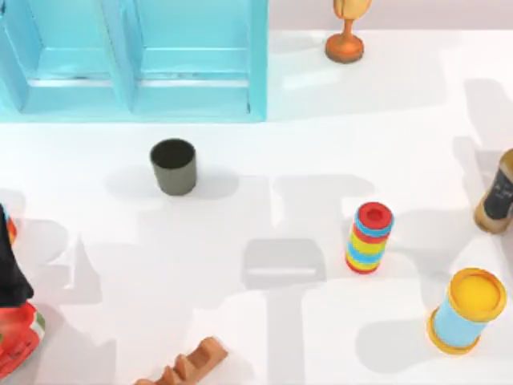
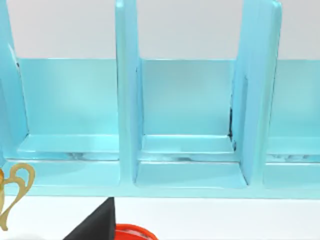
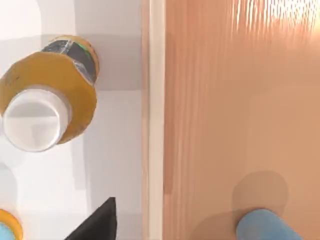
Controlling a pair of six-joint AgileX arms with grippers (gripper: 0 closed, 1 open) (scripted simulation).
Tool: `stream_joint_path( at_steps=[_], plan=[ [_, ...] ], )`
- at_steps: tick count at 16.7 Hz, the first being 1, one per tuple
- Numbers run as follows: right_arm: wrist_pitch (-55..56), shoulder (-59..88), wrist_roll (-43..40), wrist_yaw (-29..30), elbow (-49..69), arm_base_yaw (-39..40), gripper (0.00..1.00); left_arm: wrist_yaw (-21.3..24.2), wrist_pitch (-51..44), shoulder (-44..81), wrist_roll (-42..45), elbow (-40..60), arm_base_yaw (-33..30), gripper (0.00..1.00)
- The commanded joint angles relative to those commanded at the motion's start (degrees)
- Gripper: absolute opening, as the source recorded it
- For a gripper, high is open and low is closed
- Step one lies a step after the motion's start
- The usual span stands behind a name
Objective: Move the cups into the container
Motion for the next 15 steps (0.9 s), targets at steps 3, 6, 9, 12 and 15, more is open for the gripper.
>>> stream_joint_path(
  at_steps=[3,6,9,12,15],
  plan=[
    [-0.3,14.3,14.9,4.2,16.0,16.9,1.0,0.0,0.0,0.0,0.0,0.0,0.0,1.0],
    [-0.1,28.3,29.1,8.0,32.2,33.0,1.0,0.0,0.0,0.0,0.0,0.0,0.0,1.0],
    [1.1,39.5,40.6,11.2,46.3,44.6,1.0,0.0,0.0,0.0,0.0,0.0,0.0,1.0],
    [2.9,46.5,48.1,13.6,55.5,51.1,1.0,0.0,0.0,0.0,0.0,0.0,0.0,1.0],
    [4.2,49.5,51.6,14.8,59.2,53.3,1.0,0.0,0.0,0.0,0.0,0.0,0.0,1.0]
  ],
)
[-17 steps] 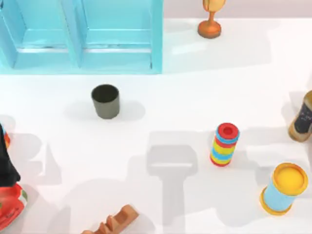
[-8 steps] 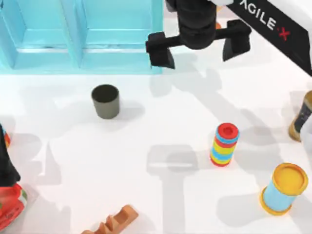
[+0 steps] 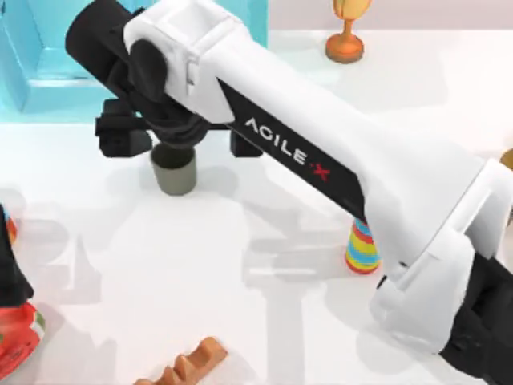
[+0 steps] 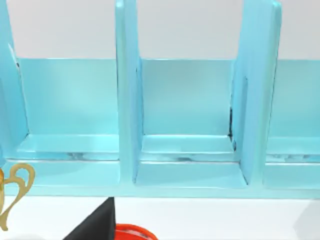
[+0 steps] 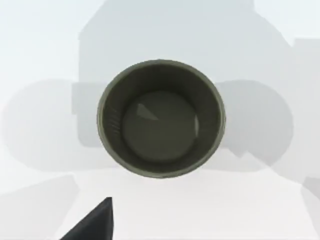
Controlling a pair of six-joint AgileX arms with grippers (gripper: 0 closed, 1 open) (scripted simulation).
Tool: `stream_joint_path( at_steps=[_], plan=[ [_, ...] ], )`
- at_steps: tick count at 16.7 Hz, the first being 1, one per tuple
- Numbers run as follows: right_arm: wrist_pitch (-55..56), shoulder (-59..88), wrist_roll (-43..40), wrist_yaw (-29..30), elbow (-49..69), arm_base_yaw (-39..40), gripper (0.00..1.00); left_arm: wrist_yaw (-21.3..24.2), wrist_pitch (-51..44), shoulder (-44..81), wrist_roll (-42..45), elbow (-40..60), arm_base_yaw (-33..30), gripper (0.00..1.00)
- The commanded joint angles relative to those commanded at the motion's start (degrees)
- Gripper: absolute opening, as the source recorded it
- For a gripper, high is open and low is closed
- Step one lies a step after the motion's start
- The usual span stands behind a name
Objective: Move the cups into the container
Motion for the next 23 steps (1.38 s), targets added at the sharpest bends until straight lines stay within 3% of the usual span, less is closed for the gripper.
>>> stream_joint_path(
  at_steps=[17,23],
  plan=[
    [11.7,10.4,-3.8,-1.1,0.1,-3.8,1.0,0.0,0.0,0.0,0.0,0.0,0.0,1.0],
    [11.7,10.4,-3.8,-1.1,0.1,-3.8,0.55,0.0,0.0,0.0,0.0,0.0,0.0,1.0]
  ],
)
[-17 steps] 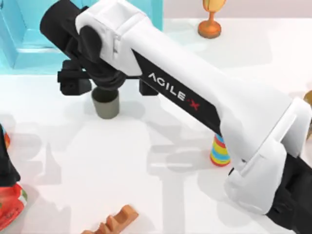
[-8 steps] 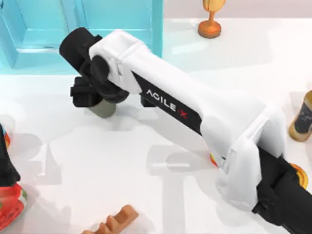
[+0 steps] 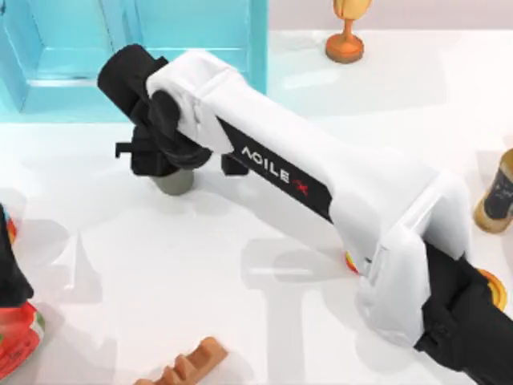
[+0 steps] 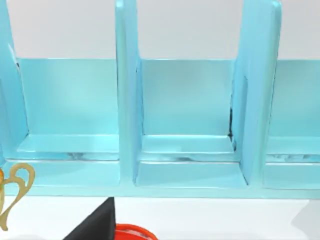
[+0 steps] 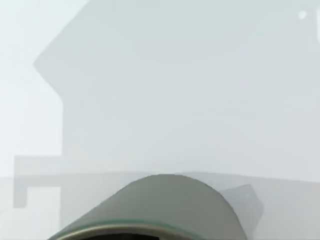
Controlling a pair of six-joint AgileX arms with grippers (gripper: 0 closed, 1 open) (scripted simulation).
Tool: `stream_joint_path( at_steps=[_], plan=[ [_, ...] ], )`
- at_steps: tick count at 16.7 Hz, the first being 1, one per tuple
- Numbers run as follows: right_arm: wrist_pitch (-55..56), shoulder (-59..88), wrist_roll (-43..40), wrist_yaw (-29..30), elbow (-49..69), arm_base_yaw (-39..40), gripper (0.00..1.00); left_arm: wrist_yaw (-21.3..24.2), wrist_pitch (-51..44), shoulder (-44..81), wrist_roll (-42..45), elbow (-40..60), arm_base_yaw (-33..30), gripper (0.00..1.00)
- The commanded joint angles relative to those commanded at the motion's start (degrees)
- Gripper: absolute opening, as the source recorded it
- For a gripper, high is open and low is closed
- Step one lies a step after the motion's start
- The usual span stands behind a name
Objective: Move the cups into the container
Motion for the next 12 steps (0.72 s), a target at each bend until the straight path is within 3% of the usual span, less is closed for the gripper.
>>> stream_joint_path(
  at_steps=[7,12],
  plan=[
    [0.0,0.0,0.0,0.0,0.0,0.0,0.02,0.0,0.0,0.0,0.0,0.0,0.0,1.0],
    [0.0,0.0,0.0,0.0,0.0,0.0,0.0,0.0,0.0,0.0,0.0,0.0,0.0,1.0]
  ],
)
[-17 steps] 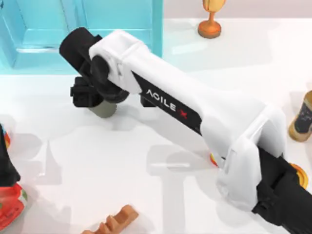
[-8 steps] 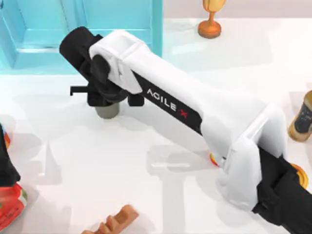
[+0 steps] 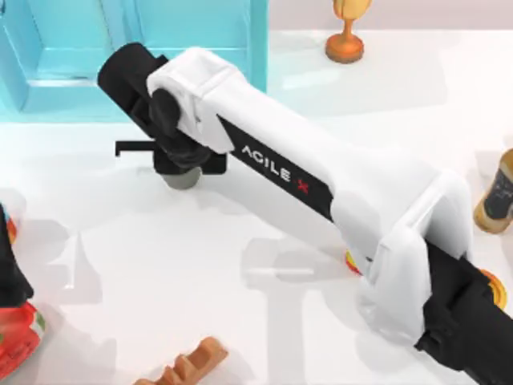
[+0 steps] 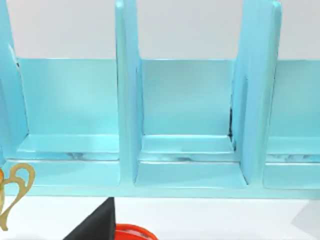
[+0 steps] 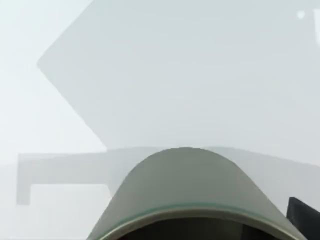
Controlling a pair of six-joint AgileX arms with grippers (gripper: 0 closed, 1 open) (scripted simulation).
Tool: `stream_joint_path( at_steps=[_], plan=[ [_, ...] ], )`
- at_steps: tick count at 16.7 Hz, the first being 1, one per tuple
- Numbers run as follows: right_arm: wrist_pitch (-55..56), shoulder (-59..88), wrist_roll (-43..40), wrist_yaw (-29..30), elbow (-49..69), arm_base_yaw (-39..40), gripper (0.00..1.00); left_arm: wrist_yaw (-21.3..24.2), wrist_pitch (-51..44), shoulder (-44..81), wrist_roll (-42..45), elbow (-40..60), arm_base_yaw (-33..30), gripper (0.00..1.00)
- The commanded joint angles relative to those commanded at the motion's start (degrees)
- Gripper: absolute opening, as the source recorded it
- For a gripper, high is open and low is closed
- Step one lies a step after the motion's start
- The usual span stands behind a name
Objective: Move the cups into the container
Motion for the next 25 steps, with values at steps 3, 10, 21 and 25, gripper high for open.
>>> stream_joint_path(
  at_steps=[3,10,21,25],
  plan=[
    [0.0,0.0,0.0,0.0,0.0,0.0,0.0,0.0,0.0,0.0,0.0,0.0,0.0,1.0],
    [3.5,-9.0,-2.4,-1.1,-9.6,-2.3,0.0,0.0,0.0,0.0,0.0,0.0,0.0,1.0],
    [10.9,-34.7,-7.7,-3.4,-42.9,-7.6,0.0,0.0,0.0,0.0,0.0,0.0,0.0,1.0],
    [10.8,-34.6,-7.6,-3.3,-42.8,-7.3,0.0,0.0,0.0,0.0,0.0,0.0,0.0,1.0]
  ],
)
